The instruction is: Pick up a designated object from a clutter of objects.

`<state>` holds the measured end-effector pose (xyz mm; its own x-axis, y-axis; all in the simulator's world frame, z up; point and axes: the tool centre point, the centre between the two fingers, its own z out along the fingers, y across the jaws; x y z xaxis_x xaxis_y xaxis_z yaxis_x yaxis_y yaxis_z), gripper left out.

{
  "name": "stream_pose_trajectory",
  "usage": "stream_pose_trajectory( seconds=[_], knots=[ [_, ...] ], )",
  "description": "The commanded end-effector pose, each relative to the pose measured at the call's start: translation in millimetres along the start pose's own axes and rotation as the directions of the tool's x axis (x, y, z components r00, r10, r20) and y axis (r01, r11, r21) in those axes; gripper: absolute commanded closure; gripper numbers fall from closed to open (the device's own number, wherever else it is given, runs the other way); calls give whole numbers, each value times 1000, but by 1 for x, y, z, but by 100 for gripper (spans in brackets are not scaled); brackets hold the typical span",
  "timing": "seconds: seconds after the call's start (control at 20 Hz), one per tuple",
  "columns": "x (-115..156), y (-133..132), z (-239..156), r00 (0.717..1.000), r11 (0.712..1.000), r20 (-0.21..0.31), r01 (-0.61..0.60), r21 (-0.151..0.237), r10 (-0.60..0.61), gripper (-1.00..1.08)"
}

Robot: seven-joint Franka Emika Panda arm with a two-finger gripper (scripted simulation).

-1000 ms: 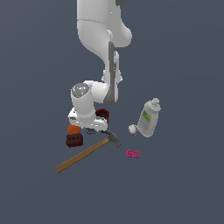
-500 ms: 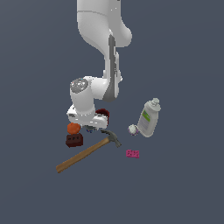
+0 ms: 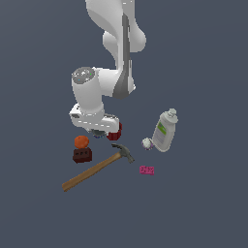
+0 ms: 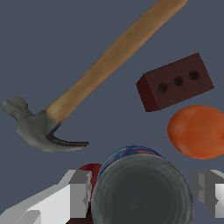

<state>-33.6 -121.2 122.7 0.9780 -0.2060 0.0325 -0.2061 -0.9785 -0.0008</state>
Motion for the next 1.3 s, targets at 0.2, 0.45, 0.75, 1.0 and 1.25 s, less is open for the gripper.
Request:
stream_pose_trajectory(
  seconds=[0.2, 0.45, 0.75, 1.0, 1.25],
  knots=[
    [-3, -1, -65, 1000, 1000, 6, -1, -1, 1, 108],
    [-4, -3, -113, 1000, 1000, 12, -1, -2, 1, 108],
    [-5, -4, -170, 1000, 1000, 19, -1, -2, 1, 108],
    [-5, -6, -214, 1000, 1000, 24, -1, -2, 1, 108],
    [-3, -7, -248, 1000, 1000, 28, -1, -1, 1, 108]
  ],
)
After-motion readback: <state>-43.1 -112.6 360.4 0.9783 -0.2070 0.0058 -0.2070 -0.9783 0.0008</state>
